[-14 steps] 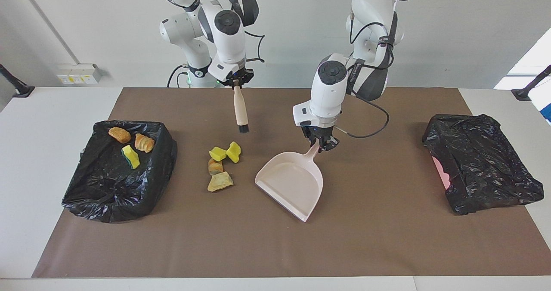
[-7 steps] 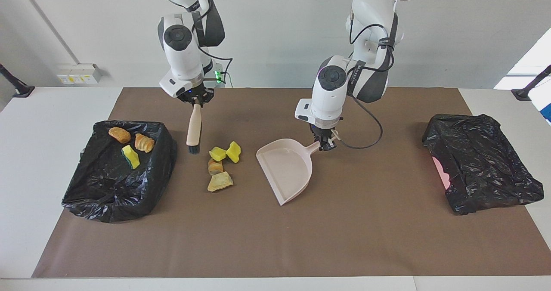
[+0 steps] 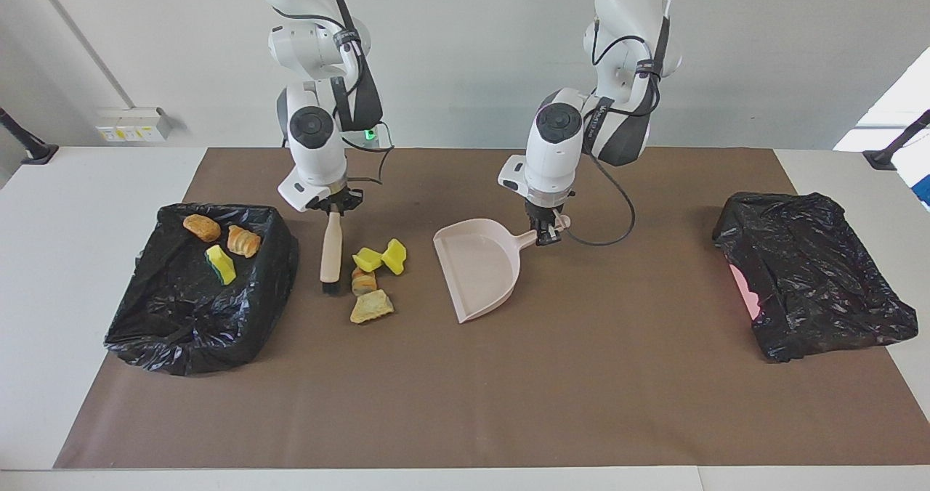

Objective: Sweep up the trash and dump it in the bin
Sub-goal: 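Sweep the yellow sponge pieces into the dustpan with the right gripper's brush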

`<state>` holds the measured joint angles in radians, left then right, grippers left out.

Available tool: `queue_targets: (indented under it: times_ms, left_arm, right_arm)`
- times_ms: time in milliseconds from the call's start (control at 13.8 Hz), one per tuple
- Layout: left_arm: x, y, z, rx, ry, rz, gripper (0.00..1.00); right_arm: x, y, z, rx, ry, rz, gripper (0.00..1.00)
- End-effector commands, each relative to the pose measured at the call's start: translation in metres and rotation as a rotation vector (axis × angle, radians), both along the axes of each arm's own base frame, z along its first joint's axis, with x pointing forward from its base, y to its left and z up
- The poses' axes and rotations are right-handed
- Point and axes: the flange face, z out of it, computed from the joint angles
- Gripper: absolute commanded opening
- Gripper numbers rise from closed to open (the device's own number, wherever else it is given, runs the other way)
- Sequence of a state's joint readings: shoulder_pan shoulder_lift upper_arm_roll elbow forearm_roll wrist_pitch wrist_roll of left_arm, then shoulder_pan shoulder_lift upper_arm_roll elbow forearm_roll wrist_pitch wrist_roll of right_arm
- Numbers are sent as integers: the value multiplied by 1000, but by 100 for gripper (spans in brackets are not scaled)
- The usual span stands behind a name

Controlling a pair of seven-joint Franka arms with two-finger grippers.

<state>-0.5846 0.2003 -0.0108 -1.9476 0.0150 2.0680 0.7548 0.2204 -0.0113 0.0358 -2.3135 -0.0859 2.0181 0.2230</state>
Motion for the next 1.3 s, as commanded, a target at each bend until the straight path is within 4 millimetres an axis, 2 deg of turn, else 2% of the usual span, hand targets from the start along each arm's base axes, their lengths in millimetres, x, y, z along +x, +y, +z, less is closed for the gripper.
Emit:
queue_targets:
  times_ms: [0, 217, 289, 434, 579, 651, 796, 941, 1086, 1230]
  left_arm:
    - [-24, -1, -1, 9, -6, -49, 0]
    - [-34, 5, -7, 26, -7, -61, 0]
    - [-36, 6, -8, 21, -14, -62, 0]
    - [-38, 8, -10, 15, -23, -61, 0]
    - [-37, 8, -10, 12, -27, -59, 0]
    - [-37, 8, -10, 11, -28, -58, 0]
    - [-37, 8, -10, 10, -29, -57, 0]
    - [-37, 8, -10, 8, -33, -57, 0]
    - [-36, 8, -10, 8, -34, -51, 0]
    - [-35, 9, -10, 7, -35, -33, 0]
  right_arm:
    - [-7, 26, 5, 47, 10, -5, 0]
    - [-14, 57, 4, 152, 33, -50, 0]
    - [-19, 75, 0, 174, 45, -38, 0]
    - [-19, 93, -3, 250, 39, -84, 0]
    - [-18, 135, 11, 353, 59, -120, 0]
    - [-14, 146, 16, 393, 66, -156, 0]
    - [-5, 156, 28, 450, 70, -146, 0]
    - [-2, 159, 51, 451, 109, -113, 0]
    - [1, 145, 71, 409, 130, -81, 0]
    - [3, 133, 87, 285, 99, -6, 0]
